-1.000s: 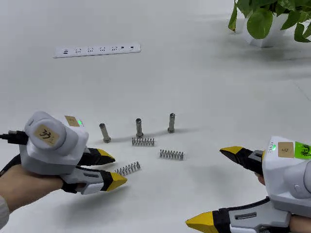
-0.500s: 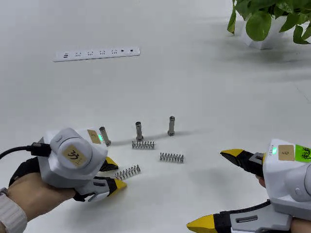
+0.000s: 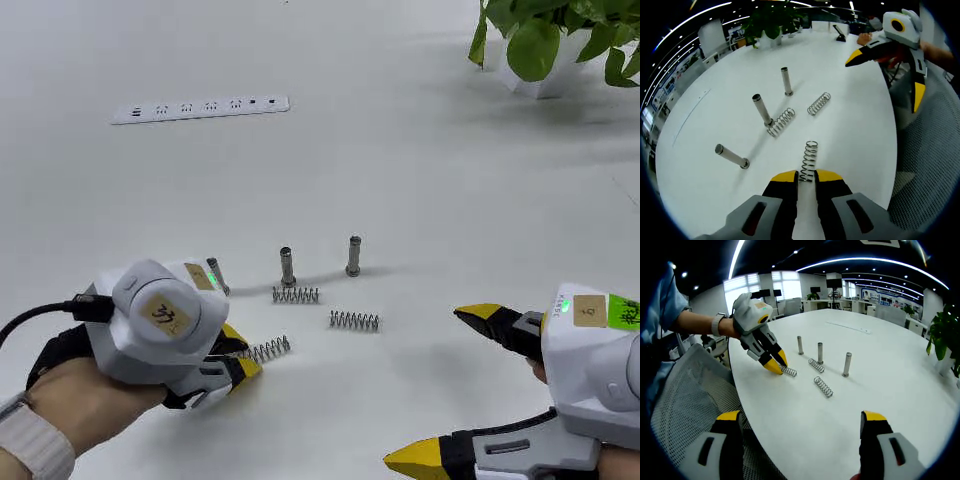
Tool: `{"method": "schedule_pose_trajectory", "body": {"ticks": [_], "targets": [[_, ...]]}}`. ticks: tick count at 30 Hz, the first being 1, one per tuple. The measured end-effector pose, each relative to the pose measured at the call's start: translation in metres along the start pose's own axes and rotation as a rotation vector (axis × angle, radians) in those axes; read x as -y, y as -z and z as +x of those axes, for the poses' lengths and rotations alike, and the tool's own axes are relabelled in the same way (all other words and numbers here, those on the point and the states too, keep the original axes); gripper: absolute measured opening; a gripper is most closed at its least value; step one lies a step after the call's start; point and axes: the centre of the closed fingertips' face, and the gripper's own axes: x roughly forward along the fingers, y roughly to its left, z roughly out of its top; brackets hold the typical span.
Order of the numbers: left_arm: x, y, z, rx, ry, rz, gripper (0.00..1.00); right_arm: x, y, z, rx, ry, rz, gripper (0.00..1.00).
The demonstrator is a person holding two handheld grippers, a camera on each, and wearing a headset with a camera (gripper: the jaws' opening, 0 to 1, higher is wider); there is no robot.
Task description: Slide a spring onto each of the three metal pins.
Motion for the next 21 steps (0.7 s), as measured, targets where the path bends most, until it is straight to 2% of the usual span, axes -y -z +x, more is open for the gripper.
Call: {"method": "schedule_pose_trajectory", "body": {"ticks": [8, 11, 12, 14, 15, 18, 21], "targets": [[-0.0064, 0.0037, 0.0019, 0.011, -0.024, -0.027, 0.11, -0.0004, 0.0004, 0.0004, -0.002, 0.0, 0.001, 0.99], [-0.0056, 0.004, 0.0013, 0.015, -0.032, -0.039, 0.1, -0.0011, -0.0005, 0.0009, -0.001, -0.003, -0.002, 0.99], [-0.0058, 0.0042, 0.0011, 0.022, -0.032, -0.05, 0.1, -0.0011, -0.0006, 0.001, -0.002, -0.003, -0.002, 0.99], [-0.0049, 0.0043, 0.0006, 0.048, -0.016, -0.135, 0.1, 0.0, -0.0004, 0.001, -0.007, 0.001, -0.012, 0.99], [-0.0054, 0.0045, 0.0, 0.056, -0.013, -0.147, 0.1, 0.0001, 0.0001, 0.0011, -0.012, 0.001, -0.017, 0.99], [-0.0087, 0.0084, -0.0021, 0.061, -0.018, -0.134, 0.1, 0.0005, -0.0005, 0.0007, -0.015, 0.002, -0.022, 0.99], [-0.0082, 0.0076, -0.0037, 0.082, -0.005, -0.153, 0.1, 0.0015, -0.0024, 0.0, -0.01, 0.0, -0.019, 0.99]]}}
